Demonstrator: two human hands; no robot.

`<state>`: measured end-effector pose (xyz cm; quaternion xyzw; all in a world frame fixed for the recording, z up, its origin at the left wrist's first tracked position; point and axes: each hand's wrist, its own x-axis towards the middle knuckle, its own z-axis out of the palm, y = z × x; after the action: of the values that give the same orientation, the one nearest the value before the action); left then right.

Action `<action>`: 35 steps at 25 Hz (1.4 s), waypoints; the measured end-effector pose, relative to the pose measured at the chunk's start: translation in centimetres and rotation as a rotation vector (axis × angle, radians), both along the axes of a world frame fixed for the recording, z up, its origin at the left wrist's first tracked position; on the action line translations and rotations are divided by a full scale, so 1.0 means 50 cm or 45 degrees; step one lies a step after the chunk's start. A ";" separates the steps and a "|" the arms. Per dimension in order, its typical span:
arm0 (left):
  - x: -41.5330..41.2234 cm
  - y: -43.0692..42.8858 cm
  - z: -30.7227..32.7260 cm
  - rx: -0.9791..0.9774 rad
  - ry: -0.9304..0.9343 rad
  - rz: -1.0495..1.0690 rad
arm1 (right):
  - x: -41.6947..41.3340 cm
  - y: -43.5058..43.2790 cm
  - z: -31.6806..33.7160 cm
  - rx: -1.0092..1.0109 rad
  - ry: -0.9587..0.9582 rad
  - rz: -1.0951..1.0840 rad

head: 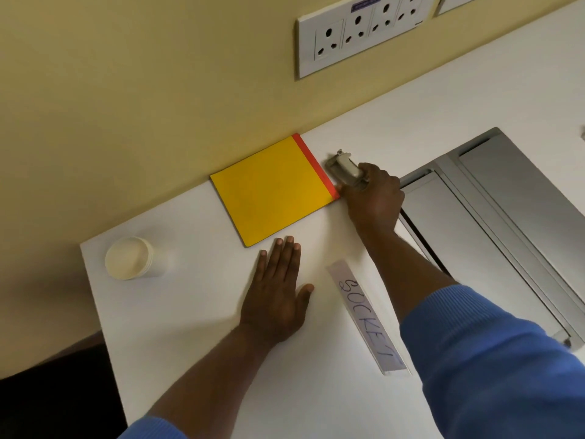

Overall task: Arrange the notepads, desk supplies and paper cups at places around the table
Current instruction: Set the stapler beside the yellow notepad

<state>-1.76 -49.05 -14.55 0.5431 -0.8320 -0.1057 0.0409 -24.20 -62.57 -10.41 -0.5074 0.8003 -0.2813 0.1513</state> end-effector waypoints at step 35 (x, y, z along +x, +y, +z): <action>0.006 0.003 0.002 -0.015 -0.023 -0.035 | -0.028 0.143 0.034 -0.122 -0.171 0.286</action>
<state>-1.45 -48.89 -14.46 0.5322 -0.8404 -0.0965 0.0351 -25.58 -55.40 -8.72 -0.5803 0.7122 -0.3340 0.2108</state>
